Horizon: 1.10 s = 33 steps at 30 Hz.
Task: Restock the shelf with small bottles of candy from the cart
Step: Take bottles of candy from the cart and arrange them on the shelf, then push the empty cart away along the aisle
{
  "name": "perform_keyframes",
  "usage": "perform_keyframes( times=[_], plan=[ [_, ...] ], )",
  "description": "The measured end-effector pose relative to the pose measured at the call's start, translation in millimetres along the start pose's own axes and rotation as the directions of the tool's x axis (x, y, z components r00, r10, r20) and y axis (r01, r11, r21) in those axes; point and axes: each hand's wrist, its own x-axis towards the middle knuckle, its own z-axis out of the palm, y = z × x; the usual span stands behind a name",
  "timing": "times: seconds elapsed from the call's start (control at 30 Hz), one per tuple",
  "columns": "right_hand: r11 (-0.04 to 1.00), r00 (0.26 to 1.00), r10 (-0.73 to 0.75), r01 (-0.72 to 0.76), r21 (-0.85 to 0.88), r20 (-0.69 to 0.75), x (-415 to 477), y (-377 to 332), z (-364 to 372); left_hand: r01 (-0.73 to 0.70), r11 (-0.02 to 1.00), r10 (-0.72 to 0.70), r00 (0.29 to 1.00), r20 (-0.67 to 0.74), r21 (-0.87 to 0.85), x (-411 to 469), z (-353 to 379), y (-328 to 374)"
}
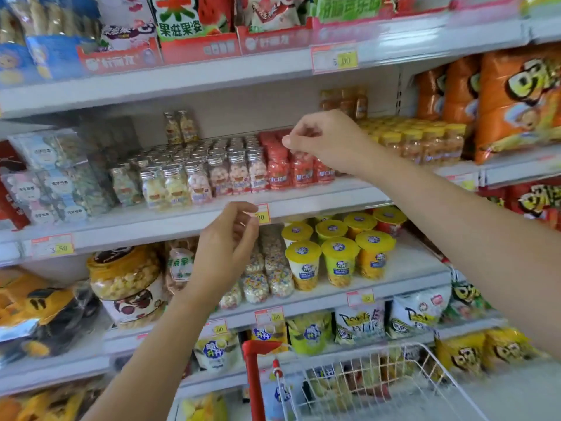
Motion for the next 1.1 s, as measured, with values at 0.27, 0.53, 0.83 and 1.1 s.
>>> perform_keyframes(
  times=[0.27,0.53,0.83,1.1],
  plan=[
    [0.926,0.926,0.336,-0.293,-0.237,0.170,-125.1,109.7,23.1,0.315,0.883,-0.426,0.851,0.309,0.349,-99.8,81.6,-35.1],
    [0.757,0.648,0.652,-0.586,-0.290,0.394,-228.8,205.5,107.5,0.636,0.491,-0.865,0.437,0.247,0.595,-199.8,127.7,-115.8],
    [0.716,0.508,0.693,-0.566,-0.408,0.511,-250.3,248.9,198.4,0.919,0.296,-0.945,0.241,0.222,0.261,-203.6,134.9,-150.4],
    [0.676,0.232,0.666,-0.589,-0.443,0.708,-251.8,216.9,219.0,0.834,0.285,-0.946,0.166,0.277,0.473,-182.8,125.3,-130.0]
  ],
)
